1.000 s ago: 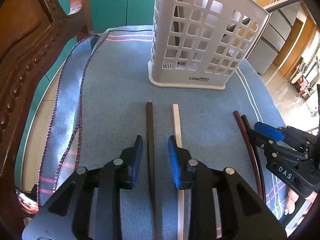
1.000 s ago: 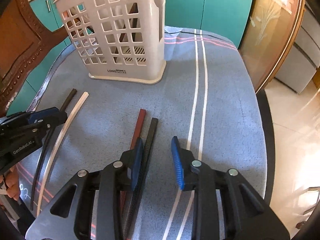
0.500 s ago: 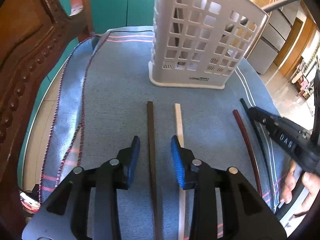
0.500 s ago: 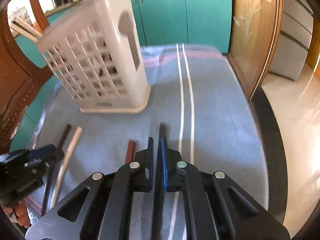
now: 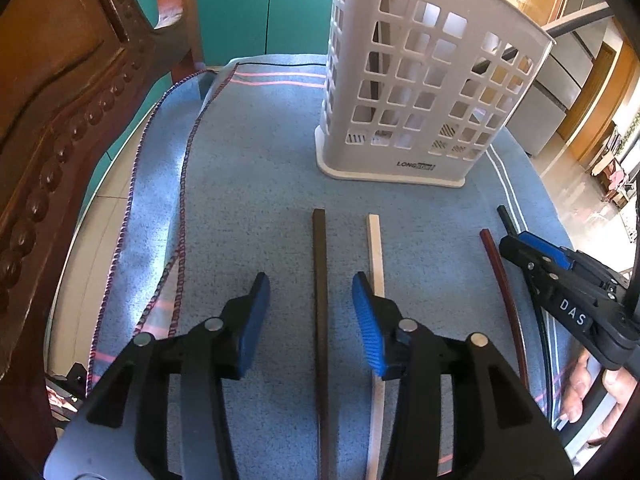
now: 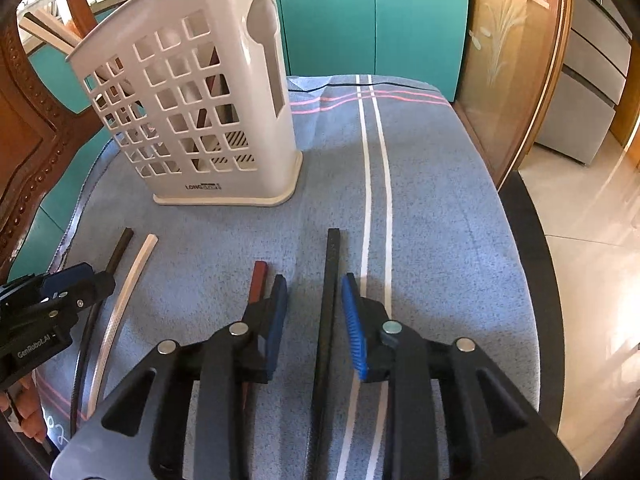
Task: Organize utensils
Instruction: 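Grasp a black chopstick with the right tool while the left tool grasps a dark brown one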
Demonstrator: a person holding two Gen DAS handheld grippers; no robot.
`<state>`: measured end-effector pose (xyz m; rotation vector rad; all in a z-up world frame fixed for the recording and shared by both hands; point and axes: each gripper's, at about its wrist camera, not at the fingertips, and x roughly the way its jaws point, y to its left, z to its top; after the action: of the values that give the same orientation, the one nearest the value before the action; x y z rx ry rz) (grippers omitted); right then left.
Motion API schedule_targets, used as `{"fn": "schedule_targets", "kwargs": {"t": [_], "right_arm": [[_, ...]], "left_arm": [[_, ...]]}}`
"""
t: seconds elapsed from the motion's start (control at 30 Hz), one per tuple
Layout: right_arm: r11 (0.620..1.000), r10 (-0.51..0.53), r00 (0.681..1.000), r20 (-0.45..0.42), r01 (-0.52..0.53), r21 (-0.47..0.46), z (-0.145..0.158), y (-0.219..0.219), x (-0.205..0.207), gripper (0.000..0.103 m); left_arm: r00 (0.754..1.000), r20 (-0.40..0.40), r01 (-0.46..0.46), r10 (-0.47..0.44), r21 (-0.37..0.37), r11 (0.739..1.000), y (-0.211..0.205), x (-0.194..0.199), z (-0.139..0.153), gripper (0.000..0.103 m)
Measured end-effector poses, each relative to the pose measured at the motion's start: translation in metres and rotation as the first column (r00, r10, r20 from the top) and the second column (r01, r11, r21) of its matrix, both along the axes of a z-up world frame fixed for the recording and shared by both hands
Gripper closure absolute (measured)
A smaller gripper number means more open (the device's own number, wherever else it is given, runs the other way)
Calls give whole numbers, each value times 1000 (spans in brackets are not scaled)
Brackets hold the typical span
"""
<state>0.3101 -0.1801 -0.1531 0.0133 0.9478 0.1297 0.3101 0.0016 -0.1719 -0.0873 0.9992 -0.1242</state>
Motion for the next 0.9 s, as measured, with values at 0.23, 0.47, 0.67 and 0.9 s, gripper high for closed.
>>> {"fn": "schedule_targets", "kwargs": {"t": [0.23, 0.47, 0.67, 0.9], "right_arm": [[1000, 3, 1000, -4, -4, -9, 1, 1, 0, 68], [1000, -2, 1000, -14, 2, -1, 4, -4, -1, 67], [999, 22, 1000, -22, -23, -43, 3, 1, -1, 67], [993, 43, 999, -28, -46, -111, 0, 11, -2, 67]], "left_arm": [[1000, 0, 1, -1, 6, 1000, -1, 1, -2, 58], [1000, -5, -12, 12, -14, 1000, 8, 6, -3, 58], [1000, 18, 3, -5, 116, 993, -8, 8, -5, 57], [1000, 16, 1, -3, 157, 988, -15, 15, -5, 61]]}}
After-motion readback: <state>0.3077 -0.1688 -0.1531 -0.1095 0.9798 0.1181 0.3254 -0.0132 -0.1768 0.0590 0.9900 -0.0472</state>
